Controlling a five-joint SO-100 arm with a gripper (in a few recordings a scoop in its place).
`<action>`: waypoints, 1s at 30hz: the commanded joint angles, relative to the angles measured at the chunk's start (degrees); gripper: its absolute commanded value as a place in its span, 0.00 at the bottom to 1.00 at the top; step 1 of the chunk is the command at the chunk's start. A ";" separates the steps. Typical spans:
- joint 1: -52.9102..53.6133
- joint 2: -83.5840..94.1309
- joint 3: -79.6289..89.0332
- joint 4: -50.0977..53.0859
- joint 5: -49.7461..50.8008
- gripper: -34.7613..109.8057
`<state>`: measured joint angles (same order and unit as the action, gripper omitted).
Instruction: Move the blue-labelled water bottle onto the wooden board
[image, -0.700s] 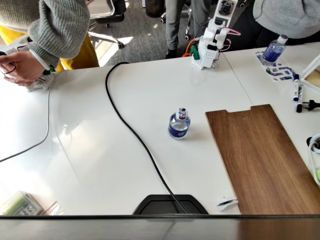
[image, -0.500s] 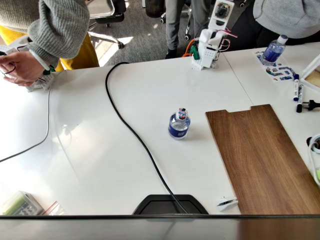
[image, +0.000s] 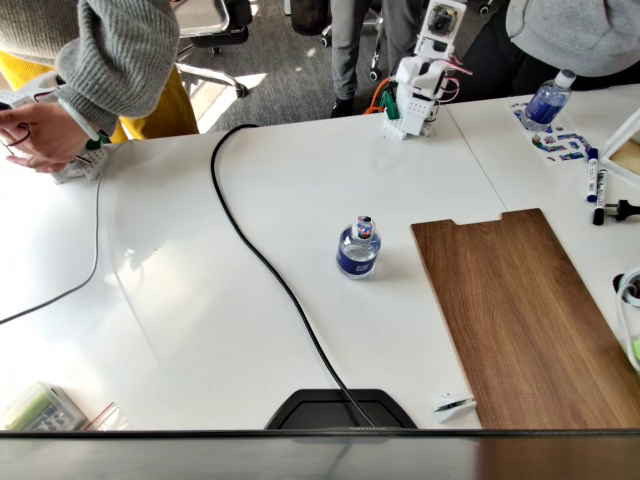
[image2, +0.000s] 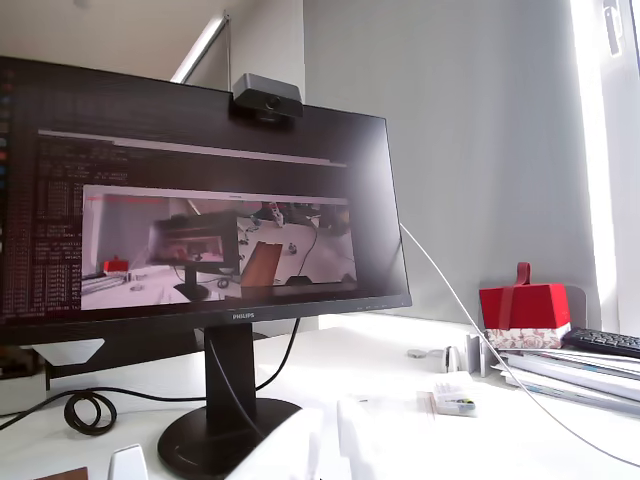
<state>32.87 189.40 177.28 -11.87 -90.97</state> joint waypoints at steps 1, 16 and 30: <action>0.70 0.70 -1.67 0.70 0.18 0.24; -0.62 -22.59 -33.13 8.44 2.46 0.24; -0.09 -58.54 -73.21 6.15 3.52 0.24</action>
<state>32.08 135.09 112.32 -4.04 -87.28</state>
